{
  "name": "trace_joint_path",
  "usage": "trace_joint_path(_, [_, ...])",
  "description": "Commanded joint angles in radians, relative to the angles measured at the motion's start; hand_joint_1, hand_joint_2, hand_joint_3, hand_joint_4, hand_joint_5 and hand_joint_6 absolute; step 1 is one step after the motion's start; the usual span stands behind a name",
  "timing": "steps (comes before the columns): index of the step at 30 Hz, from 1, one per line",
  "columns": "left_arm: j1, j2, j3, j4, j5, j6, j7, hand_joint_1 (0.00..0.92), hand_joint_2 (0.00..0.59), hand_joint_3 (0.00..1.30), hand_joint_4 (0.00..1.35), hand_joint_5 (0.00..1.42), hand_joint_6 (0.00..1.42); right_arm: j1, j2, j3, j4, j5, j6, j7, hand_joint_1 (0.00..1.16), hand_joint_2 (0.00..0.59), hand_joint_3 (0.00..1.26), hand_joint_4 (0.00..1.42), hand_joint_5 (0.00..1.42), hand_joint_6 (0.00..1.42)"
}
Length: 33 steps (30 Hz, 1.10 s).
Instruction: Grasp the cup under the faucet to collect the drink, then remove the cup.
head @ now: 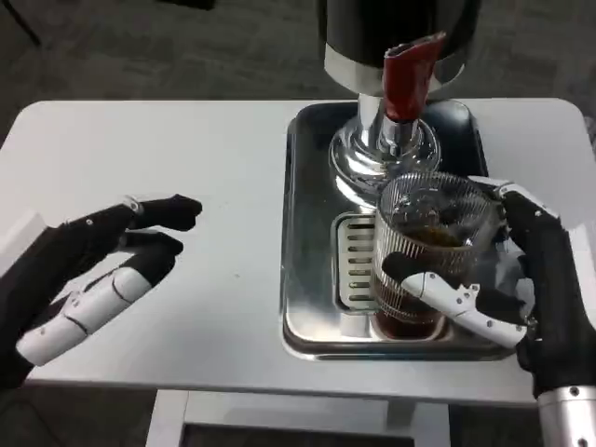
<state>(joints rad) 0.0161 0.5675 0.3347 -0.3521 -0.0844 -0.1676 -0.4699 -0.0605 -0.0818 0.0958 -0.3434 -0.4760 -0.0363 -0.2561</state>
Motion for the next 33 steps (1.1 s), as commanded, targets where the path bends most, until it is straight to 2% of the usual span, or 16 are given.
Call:
trace_joint_path(1, [-0.008, 0.019, -0.028, 0.003, 0.011, -0.005, -0.015, 0.037, 0.155, 0.31, 0.26, 0.34, 0.28, 0.036, -0.004, -0.013, -0.08, 0.031, -0.041, 0.025, 0.87, 0.192, 1.02, 1.19, 1.42, 1.42])
trace_joint_path(8, [-0.013, 0.022, -0.047, -0.004, 0.019, -0.006, -0.015, 0.037, 0.155, 0.29, 0.25, 0.32, 0.27, 0.089, -0.024, -0.039, -0.159, 0.072, -0.047, 0.081, 0.87, 0.195, 1.04, 1.19, 1.42, 1.42])
trace_joint_path(11, [-0.013, 0.029, -0.043, 0.003, 0.017, -0.019, -0.02, 0.037, 0.152, 0.29, 0.25, 0.32, 0.27, 0.144, -0.046, -0.056, -0.22, 0.096, -0.061, 0.116, 0.87, 0.201, 1.05, 1.2, 1.42, 1.42])
trace_joint_path(19, [-0.034, 0.081, -0.078, -0.04, 0.068, -0.035, -0.05, 0.023, 0.14, 0.27, 0.21, 0.29, 0.25, 0.206, -0.084, -0.094, -0.306, 0.145, -0.108, 0.172, 0.86, 0.205, 1.05, 1.22, 1.42, 1.42])
trace_joint_path(23, [-0.028, 0.096, -0.091, -0.087, 0.094, -0.041, -0.06, 0.014, 0.138, 0.26, 0.19, 0.27, 0.23, 0.226, -0.091, -0.095, -0.336, 0.158, -0.13, 0.197, 0.85, 0.206, 1.05, 1.22, 1.42, 1.42])
trace_joint_path(33, [0.001, 0.108, -0.081, -0.211, 0.138, -0.002, -0.054, 0.01, 0.127, 0.24, 0.17, 0.24, 0.21, 0.227, -0.086, -0.079, -0.351, 0.159, -0.154, 0.236, 0.86, 0.21, 1.06, 1.22, 1.42, 1.42])
